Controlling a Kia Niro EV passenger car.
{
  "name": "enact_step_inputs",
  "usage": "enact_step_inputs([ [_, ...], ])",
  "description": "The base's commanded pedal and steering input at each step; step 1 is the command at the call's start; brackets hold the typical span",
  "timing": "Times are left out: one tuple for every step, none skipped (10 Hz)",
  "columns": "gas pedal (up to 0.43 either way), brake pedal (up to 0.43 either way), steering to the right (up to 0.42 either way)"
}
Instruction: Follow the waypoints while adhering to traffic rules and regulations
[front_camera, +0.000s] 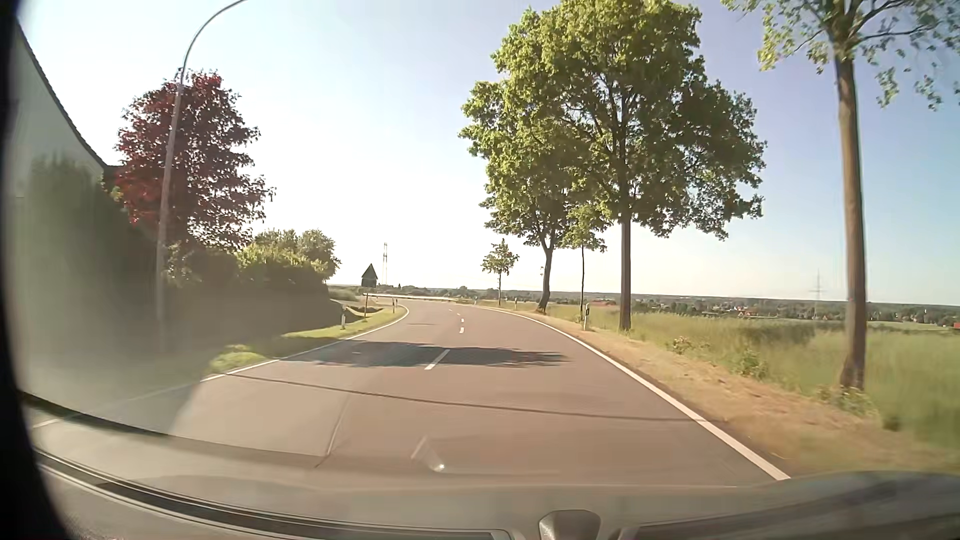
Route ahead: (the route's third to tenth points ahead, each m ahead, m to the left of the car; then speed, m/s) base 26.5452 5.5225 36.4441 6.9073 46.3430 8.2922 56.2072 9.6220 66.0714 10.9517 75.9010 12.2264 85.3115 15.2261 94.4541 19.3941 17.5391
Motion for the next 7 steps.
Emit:
enact_step_inputs([
  [0.197, 0.006, -0.006],
  [0.197, 0.006, -0.006],
  [0.209, 0.006, -0.007],
  [0.209, 0.006, -0.008],
  [0.209, 0.006, -0.01],
  [0.209, 0.006, -0.01],
  [0.209, 0.006, -0.01],
])
